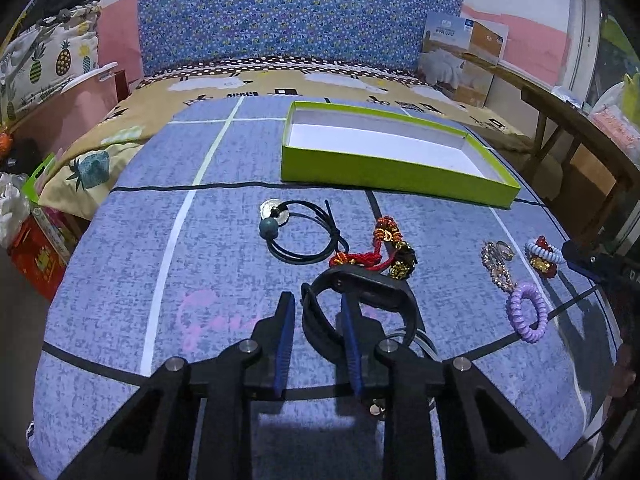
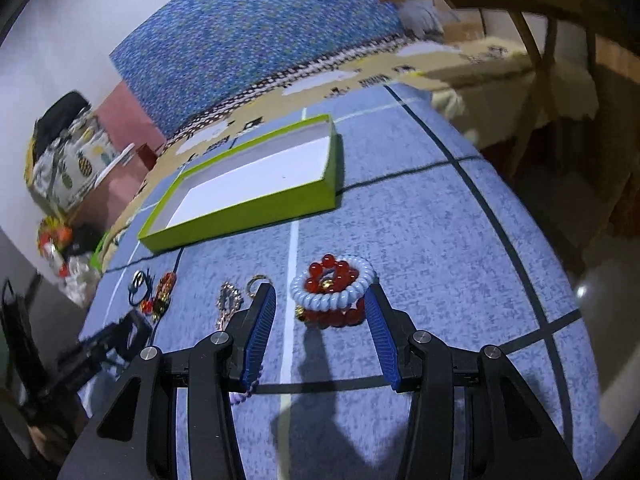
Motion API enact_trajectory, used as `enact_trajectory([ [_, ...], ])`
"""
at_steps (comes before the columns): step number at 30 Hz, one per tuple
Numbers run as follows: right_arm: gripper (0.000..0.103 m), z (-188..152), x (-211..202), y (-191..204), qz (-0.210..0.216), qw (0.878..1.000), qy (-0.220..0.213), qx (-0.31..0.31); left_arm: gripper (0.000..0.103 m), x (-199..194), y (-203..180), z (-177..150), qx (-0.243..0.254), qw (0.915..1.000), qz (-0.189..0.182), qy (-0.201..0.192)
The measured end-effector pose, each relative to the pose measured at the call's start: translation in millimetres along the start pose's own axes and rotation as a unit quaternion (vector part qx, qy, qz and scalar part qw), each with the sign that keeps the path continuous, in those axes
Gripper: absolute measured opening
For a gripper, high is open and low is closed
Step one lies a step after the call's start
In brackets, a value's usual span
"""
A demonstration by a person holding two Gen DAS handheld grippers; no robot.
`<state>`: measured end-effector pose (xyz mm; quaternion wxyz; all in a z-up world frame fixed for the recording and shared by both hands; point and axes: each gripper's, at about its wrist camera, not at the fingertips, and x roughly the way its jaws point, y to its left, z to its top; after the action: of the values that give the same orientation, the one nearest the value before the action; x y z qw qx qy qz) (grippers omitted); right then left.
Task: Organize jewelry
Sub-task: 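Grasp the black watch band with the left tool while the right tool grasps the light-blue coil hair tie, then carry both items into the green box and open both tools to release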
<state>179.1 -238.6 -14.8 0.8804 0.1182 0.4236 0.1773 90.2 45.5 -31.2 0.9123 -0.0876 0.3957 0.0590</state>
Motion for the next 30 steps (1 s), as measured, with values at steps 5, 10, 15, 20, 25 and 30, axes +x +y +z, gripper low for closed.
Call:
enact_trajectory([
  [5, 0.037, 5.9, 9.0, -9.3, 0.014, 0.999, 0.019, 0.028, 0.021, 6.2, -1.2, 0.6, 0.003, 1.0000, 0.001, 0.009],
  [10, 0.031, 10.4, 10.8, -11.8, 0.020, 0.999, 0.020, 0.034, 0.021, 9.1, -3.6, 1.4, 0.010, 0.9999, 0.007, 0.012],
  [15, 0.009, 11.7, 10.3, -9.0, 0.015, 1.000, 0.017, 0.021, 0.015, 10.4, -6.7, 3.2, 0.018, 0.9996, 0.017, 0.012],
  [20, 0.009, 13.2, 6.5, -5.0, 0.016, 1.000, 0.008, 0.006, 0.011, 10.1, -5.8, 3.4, 0.020, 0.9996, 0.016, 0.010],
  [25, 0.009, 14.6, -4.4, 2.0, 0.020, 1.000, -0.010, -0.011, 0.009, 3.5, -1.6, 4.1, 0.017, 0.9999, 0.000, 0.001],
  [30, 0.009, 17.6, -12.9, 9.8, 0.029, 0.999, -0.023, -0.021, 0.009, -7.4, 2.7, 7.0, 0.014, 0.9997, -0.016, -0.012],
])
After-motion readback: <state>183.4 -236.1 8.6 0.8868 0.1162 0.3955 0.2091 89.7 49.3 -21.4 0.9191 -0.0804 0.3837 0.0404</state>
